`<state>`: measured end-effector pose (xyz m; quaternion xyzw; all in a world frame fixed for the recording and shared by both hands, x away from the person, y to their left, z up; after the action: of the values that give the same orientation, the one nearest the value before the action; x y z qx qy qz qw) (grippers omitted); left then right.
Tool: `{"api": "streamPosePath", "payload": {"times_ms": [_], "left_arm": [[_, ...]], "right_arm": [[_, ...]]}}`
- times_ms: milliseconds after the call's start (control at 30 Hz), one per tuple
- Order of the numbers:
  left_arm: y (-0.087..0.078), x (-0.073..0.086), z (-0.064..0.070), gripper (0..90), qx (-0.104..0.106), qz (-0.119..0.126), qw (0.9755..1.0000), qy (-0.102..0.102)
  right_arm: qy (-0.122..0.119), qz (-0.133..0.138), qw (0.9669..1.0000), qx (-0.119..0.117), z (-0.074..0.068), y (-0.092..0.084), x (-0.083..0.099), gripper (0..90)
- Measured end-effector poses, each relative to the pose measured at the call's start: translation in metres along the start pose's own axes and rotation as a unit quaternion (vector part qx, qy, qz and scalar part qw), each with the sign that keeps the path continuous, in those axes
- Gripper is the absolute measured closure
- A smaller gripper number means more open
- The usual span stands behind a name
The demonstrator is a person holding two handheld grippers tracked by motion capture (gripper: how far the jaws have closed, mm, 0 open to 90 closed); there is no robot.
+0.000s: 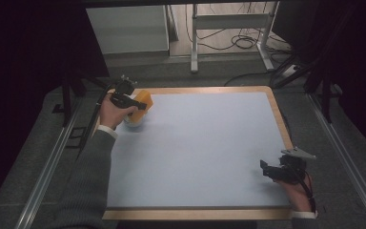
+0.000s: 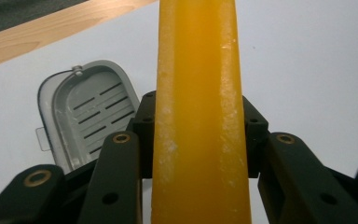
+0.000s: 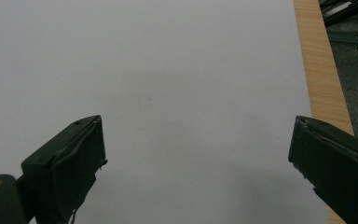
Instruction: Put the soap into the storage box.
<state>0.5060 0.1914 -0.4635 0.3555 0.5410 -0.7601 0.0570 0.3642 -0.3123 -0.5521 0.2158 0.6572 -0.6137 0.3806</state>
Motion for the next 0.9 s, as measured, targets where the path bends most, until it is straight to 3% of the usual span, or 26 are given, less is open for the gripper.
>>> {"api": "streamPosePath", "payload": {"times_ms": [900], "left_arm": [[0.024, -0.007, -0.038, 61.2, -0.007, 0.007, 0.9973, -0.073]], "right_arm": [[0.002, -0.002, 1.0, 0.001, 0.002, 0.002, 0.002, 3.6]]}}
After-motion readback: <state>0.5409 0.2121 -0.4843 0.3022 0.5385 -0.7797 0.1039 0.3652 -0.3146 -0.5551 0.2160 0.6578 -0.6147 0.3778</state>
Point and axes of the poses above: each handheld gripper's, and its own axes: y roughly forward along the jaws, x roughly out of its underside, z roughly to its right, the point moved 7 cm from there along y, roughly forward along the jaws, and after that the axes turned 2 degrees about x, right-handed, at the moved point
